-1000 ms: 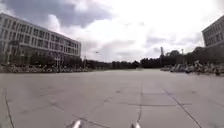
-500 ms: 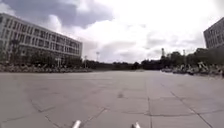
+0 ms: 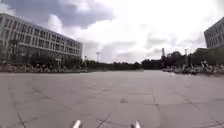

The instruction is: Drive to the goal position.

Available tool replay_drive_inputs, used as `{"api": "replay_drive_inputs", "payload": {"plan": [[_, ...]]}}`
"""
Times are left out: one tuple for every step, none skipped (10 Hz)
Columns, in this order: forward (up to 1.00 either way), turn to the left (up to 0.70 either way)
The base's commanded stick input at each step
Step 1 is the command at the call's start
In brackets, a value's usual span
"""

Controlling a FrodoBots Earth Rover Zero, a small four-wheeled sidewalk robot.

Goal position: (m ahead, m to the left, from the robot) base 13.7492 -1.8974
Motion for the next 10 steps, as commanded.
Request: {"api": "replay_drive_inputs", "payload": {"plan": [[0.70, 0.00], [0.70, 0.00], [0.70, 0.00], [0.70, 0.00], [0.70, 0.00], [0.70, 0.00], [0.70, 0.00], [0.70, -0.01], [0.70, -0.03], [0.70, -0.27]]}}
